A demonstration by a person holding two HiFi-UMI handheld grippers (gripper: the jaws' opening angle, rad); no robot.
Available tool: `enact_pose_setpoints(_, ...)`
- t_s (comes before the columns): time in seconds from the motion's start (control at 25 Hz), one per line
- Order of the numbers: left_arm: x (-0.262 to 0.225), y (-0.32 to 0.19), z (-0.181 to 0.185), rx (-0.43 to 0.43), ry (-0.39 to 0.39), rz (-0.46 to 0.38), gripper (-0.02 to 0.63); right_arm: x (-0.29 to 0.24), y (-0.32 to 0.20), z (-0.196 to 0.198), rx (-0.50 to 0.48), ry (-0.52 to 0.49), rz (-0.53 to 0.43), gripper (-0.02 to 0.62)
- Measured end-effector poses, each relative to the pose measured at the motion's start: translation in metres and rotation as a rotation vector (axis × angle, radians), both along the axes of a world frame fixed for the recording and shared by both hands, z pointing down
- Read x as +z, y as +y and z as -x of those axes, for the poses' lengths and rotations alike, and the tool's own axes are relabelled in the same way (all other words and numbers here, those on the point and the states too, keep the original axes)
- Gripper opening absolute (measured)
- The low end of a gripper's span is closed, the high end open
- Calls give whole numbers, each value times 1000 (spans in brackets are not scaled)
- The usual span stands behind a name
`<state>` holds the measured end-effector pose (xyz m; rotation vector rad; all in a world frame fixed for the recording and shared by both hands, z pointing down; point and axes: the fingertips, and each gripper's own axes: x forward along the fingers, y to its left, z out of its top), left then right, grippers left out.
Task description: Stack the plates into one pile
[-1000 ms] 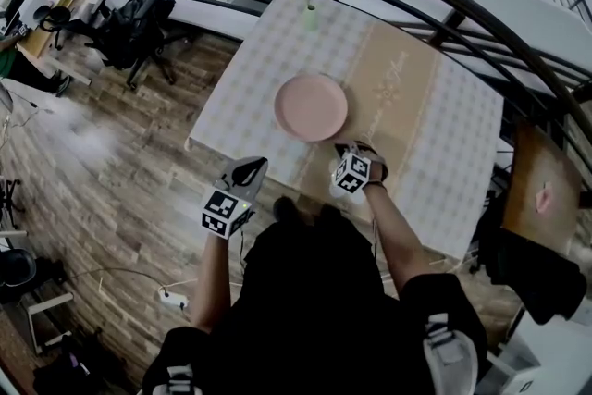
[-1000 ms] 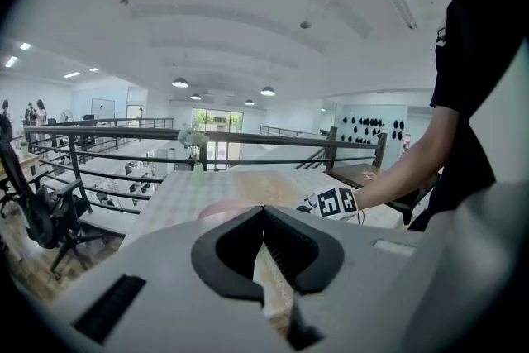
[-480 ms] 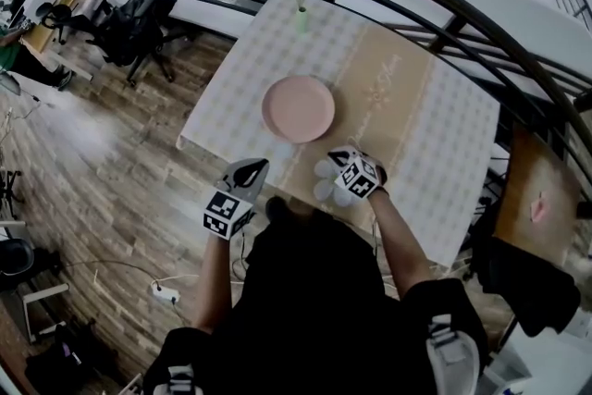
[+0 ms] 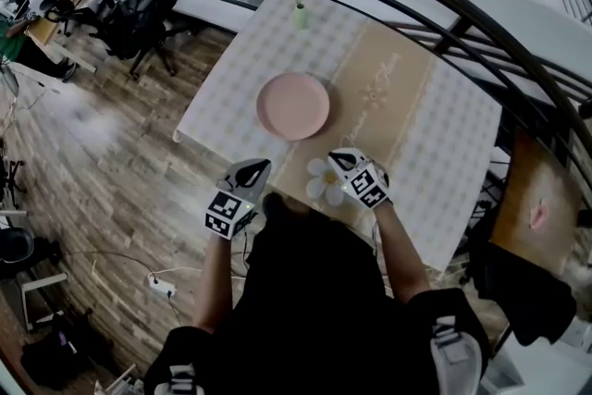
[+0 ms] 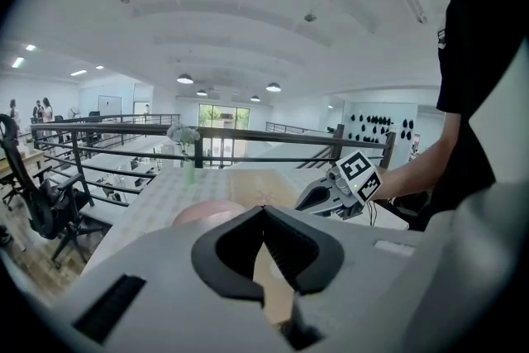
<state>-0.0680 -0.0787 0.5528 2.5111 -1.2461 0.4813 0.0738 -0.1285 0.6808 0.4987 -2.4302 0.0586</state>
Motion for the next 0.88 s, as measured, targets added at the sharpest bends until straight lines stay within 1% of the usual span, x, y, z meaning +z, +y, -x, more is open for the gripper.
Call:
enact_pose_setpoints(0.28,4,3,-15,-15,0,7,1,-22,8,-10,-18,-70,-3,-5)
enact_pose_setpoints(0.48,9,4,-28,-23,7,11,0,-24,7,-18,-36,-60,-14,-5)
enact_pose_setpoints(0.68,16,3,-43,-17,15,15,0,-26,1,-23,-27,-94,-8,-5)
enact_pose_setpoints(0.88,22,10,-56,-19,7,28,0,-20,4,-29,-40,-95,-1,-5)
